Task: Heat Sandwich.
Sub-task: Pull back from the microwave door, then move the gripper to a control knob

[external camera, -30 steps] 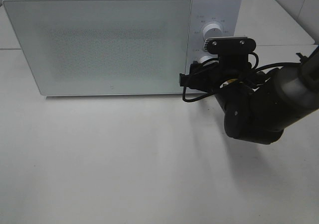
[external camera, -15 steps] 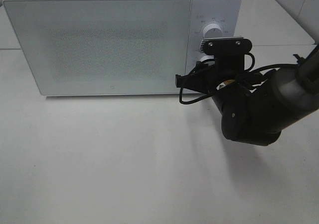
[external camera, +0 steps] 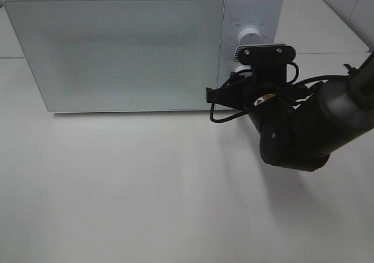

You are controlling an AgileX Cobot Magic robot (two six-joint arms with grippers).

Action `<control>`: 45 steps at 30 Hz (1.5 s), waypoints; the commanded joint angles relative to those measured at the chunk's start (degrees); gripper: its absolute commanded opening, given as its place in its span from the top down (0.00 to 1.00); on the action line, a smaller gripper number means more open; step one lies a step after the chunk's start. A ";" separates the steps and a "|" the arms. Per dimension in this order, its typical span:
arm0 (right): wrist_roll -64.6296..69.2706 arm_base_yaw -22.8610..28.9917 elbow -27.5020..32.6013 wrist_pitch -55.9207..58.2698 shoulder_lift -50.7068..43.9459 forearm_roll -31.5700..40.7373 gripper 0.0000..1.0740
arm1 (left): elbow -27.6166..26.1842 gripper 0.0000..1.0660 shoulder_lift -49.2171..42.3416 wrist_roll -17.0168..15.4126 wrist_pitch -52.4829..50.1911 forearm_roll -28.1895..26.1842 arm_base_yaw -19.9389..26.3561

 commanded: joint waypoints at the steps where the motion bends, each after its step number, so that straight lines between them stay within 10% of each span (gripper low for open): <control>1: 1.55 0.11 0.00 -2.92 -0.57 0.06 0.92 | 0.11 0.10 -0.92 0.11 0.06 -0.46 0.11; 45: 80.27 -1.20 0.00 -7.91 -0.29 2.41 0.90 | 0.11 0.10 -0.92 0.11 0.06 -0.46 0.11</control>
